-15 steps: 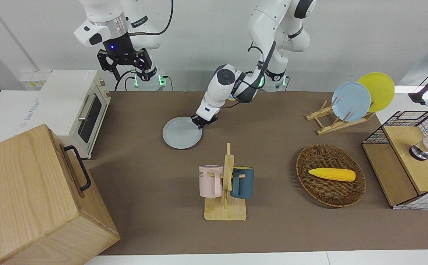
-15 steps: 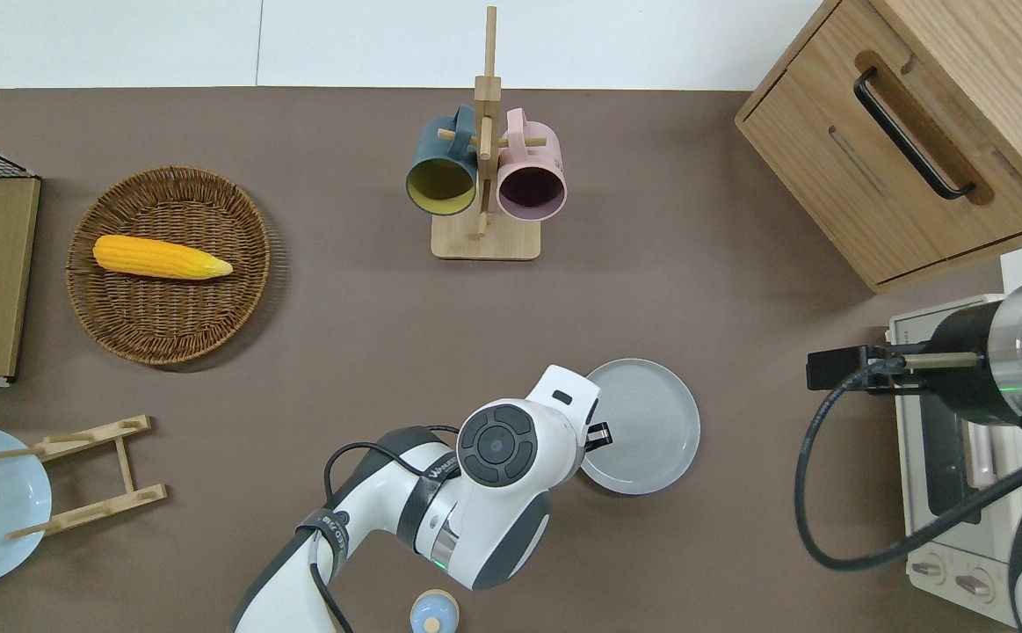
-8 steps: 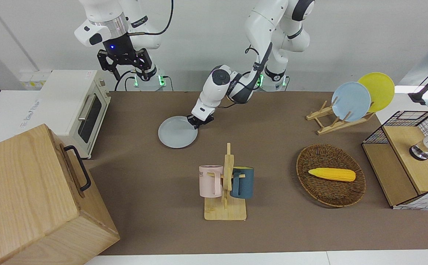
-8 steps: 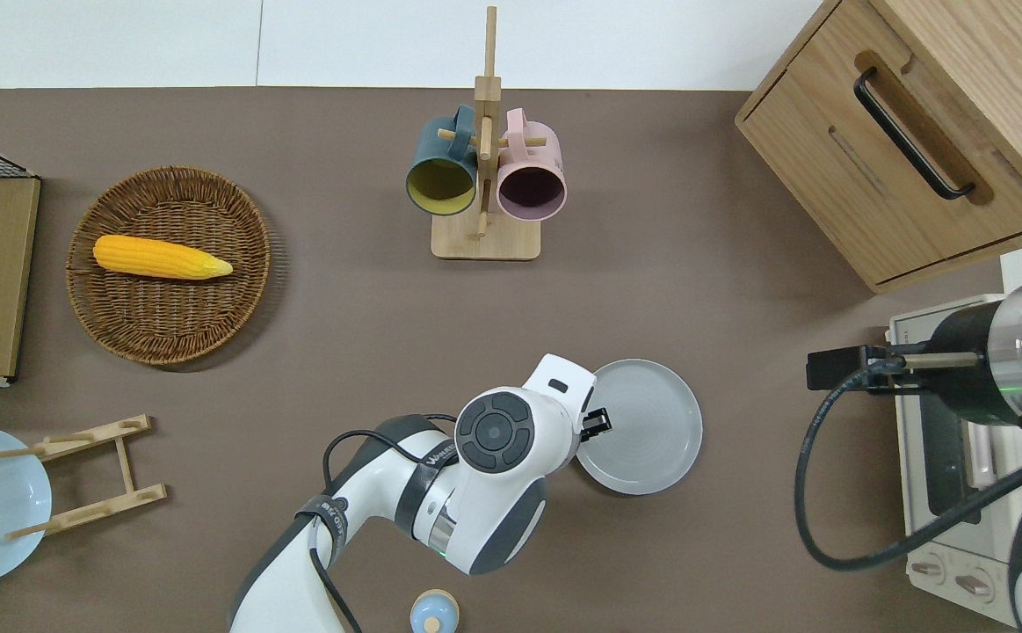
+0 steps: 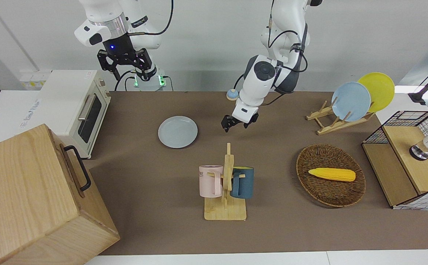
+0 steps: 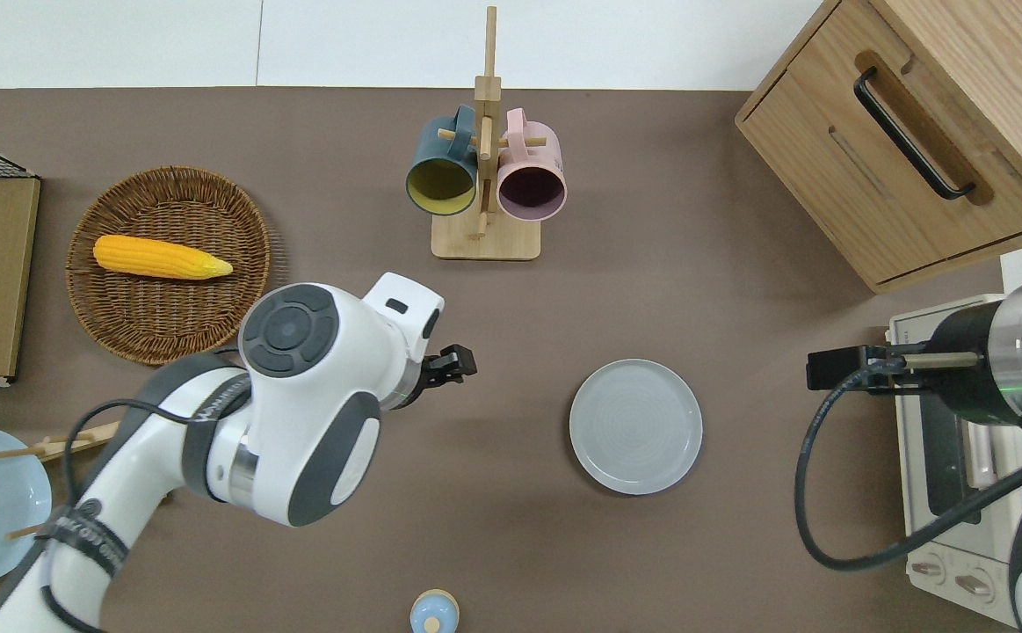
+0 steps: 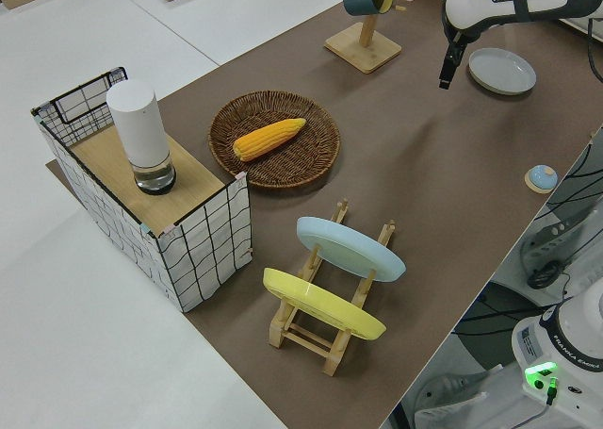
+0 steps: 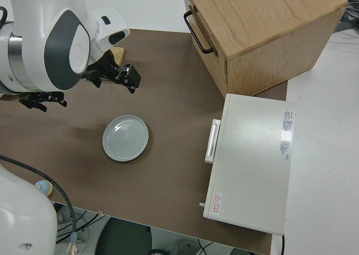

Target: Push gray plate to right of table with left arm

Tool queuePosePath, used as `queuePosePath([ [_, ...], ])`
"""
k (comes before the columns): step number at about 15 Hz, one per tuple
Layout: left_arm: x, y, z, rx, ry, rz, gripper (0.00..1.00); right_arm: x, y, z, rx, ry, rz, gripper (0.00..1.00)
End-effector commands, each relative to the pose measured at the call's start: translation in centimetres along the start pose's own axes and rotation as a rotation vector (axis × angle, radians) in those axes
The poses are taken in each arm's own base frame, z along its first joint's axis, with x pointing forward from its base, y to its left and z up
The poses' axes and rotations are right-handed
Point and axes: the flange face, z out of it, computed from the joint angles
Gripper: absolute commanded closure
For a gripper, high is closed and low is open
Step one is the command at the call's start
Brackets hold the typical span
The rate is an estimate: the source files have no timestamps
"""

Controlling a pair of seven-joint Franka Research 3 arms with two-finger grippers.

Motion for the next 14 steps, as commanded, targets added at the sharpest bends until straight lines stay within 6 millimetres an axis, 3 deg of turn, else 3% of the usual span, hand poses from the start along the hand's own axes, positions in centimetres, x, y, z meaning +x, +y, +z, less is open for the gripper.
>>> queuePosePath([
  [1, 2.7, -8.3, -4.9, 0.045, -0.025, 0.102, 0.00, -0.4, 0.1, 0.1, 0.010, -0.003, 0.010, 0.005],
  [4, 6.3, -17.7, -8.7, 0.105, 0.017, 0.191, 0.00, -0.4, 0.2, 0.1, 0.010, -0.003, 0.012, 0.005],
  [6, 7.2, -20.9, -11.3, 0.107, 0.016, 0.195, 0.00, -0.4, 0.1, 0.1, 0.010, -0.003, 0.010, 0.005],
  [9, 7.4, -22.9, -15.1, 0.209, 0.006, 0.202, 0.00, -0.4, 0.1, 0.1, 0.010, -0.003, 0.010, 0.005],
  [12, 6.6, -22.4, -19.0, 0.220, 0.019, 0.199, 0.00, -0.4, 0.2, 0.1, 0.011, -0.003, 0.012, 0.005],
  [14, 5.4, -21.3, -22.9, 0.223, 0.007, 0.205, 0.00, -0.4, 0.1, 0.1, 0.010, -0.003, 0.010, 0.005],
])
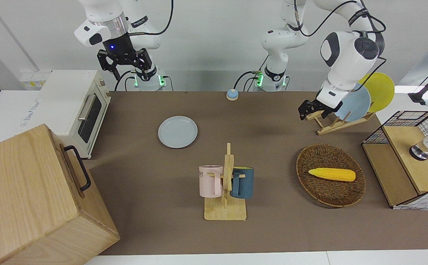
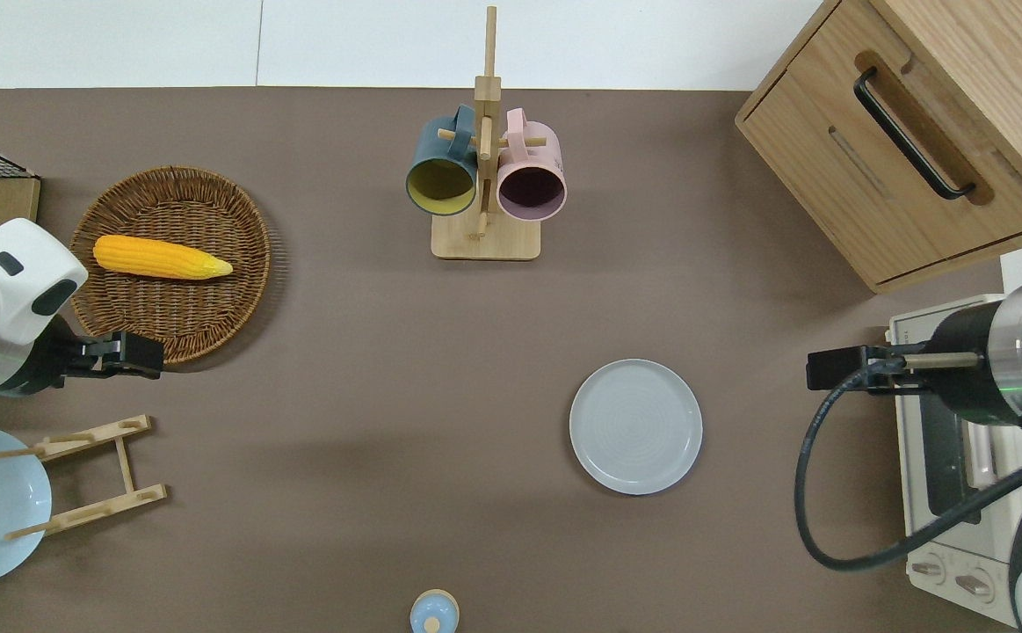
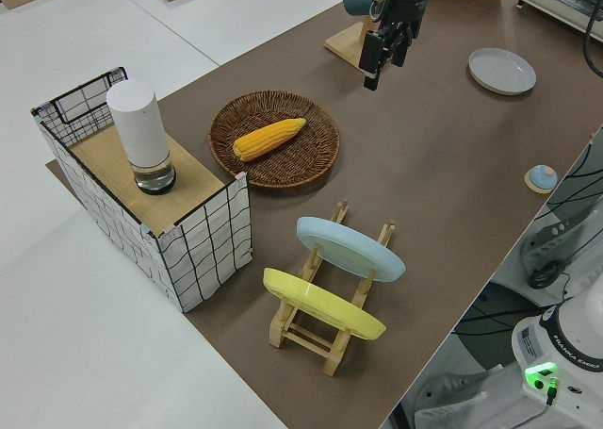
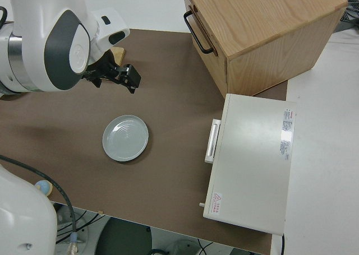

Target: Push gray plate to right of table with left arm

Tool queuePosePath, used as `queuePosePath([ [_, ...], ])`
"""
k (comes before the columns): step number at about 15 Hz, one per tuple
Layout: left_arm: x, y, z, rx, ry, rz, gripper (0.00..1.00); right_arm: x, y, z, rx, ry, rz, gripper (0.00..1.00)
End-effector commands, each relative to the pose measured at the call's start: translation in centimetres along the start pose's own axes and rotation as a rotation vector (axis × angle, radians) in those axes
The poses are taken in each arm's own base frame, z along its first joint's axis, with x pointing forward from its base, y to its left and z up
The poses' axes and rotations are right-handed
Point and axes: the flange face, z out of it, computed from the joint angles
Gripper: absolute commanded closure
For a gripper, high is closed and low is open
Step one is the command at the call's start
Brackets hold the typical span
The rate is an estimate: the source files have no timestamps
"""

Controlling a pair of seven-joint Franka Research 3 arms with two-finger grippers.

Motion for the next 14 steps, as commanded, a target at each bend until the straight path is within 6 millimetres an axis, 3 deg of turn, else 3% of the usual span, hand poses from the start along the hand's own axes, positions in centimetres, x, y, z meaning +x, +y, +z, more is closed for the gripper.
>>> queuePosePath([
  [1, -1.2, 0.2, -5.2, 0.023, -0.014, 0.019, 0.01, -0.4, 0.2, 0.1, 0.011, -0.003, 0.012, 0.005],
  [4, -2.1, 0.9, -6.8, 0.011, -0.008, 0.027, 0.00, -0.4, 0.2, 0.1, 0.011, -0.003, 0.012, 0.005],
  [14, -2.1, 2.1, -7.0, -0.012, 0.001, 0.040, 0.00, -0.4, 0.3, 0.1, 0.011, -0.003, 0.013, 0.005],
])
